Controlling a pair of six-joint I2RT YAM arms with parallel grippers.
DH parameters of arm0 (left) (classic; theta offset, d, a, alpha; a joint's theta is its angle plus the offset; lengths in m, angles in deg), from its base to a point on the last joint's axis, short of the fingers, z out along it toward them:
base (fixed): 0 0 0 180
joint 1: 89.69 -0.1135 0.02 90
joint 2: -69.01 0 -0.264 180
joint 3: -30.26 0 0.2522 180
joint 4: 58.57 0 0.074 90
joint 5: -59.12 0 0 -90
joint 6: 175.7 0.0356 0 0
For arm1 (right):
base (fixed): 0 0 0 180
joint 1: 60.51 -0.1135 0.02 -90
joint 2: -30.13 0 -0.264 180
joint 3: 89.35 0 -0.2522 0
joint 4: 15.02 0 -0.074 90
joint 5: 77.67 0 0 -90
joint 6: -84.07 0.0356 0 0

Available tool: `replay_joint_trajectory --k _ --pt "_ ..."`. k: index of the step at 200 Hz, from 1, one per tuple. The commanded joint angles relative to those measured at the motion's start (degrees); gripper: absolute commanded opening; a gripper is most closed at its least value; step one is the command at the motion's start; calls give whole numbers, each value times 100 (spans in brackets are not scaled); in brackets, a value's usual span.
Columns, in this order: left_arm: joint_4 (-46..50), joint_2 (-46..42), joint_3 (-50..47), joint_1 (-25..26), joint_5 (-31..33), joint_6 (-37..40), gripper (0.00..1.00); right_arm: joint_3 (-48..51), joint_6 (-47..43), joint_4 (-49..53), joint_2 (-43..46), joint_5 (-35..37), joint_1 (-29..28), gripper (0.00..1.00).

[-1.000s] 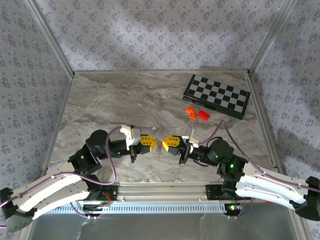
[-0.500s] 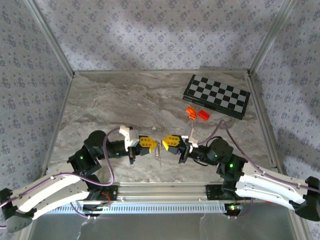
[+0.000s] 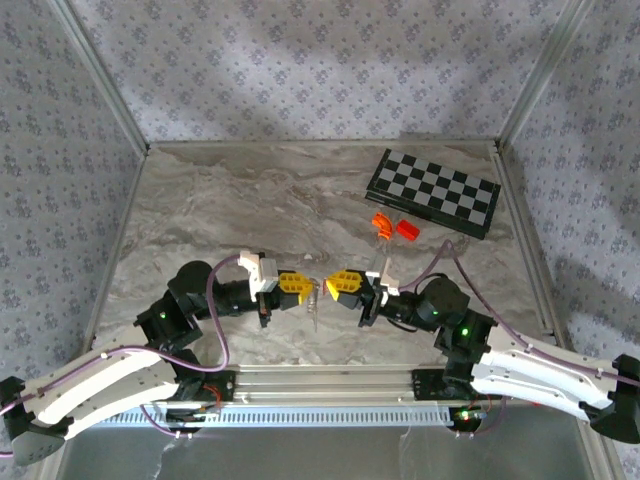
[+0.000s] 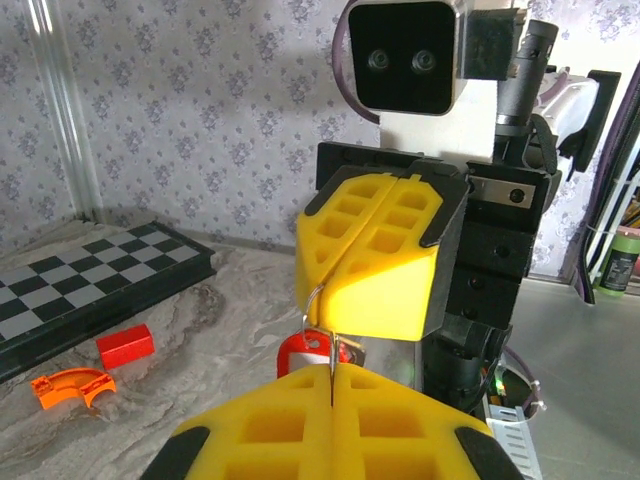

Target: Put the keys on the keyring

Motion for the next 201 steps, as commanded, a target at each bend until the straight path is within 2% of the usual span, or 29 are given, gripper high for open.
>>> replay_joint_trajectory --k 1,201 --pt "-199 -102 64 29 37 15 0 59 36 -274 58 -87 -17 0" --pt "-302 7 59 29 83 45 0 303 175 -613 96 -95 -82 0"
